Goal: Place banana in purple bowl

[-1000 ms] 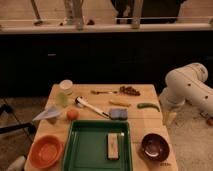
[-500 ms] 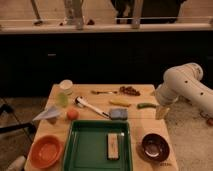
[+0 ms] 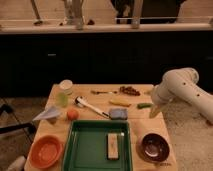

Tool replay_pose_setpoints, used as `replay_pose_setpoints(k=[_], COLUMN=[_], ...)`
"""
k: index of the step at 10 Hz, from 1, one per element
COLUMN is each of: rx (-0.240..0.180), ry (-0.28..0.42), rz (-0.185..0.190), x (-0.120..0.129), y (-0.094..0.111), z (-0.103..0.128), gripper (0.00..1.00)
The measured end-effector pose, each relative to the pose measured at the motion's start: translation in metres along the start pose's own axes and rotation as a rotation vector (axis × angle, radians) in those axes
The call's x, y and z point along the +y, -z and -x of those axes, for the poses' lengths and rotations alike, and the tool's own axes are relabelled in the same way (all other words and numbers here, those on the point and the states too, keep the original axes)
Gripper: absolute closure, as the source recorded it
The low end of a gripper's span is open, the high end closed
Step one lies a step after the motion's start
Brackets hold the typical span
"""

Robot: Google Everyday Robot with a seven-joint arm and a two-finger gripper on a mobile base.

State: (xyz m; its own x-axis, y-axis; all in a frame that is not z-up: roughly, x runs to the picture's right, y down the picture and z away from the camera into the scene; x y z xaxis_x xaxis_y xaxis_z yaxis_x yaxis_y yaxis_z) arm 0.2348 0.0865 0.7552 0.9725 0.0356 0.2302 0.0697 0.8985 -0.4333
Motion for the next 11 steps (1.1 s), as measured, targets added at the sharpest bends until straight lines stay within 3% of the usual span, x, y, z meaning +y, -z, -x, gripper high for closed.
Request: replay_pose_setpoints(k=[2, 9, 11], rx=[-0.012, -0.019, -0.059], ry=[0.004, -0.004, -0.115], rz=[-0.006, -0.019, -0.111], x=[-0.008, -0.010, -0.019], y=[-0.011, -0.012, -0.020], z=[0.004, 0.004, -0.004], gripper=[0.20, 0.20, 0.20])
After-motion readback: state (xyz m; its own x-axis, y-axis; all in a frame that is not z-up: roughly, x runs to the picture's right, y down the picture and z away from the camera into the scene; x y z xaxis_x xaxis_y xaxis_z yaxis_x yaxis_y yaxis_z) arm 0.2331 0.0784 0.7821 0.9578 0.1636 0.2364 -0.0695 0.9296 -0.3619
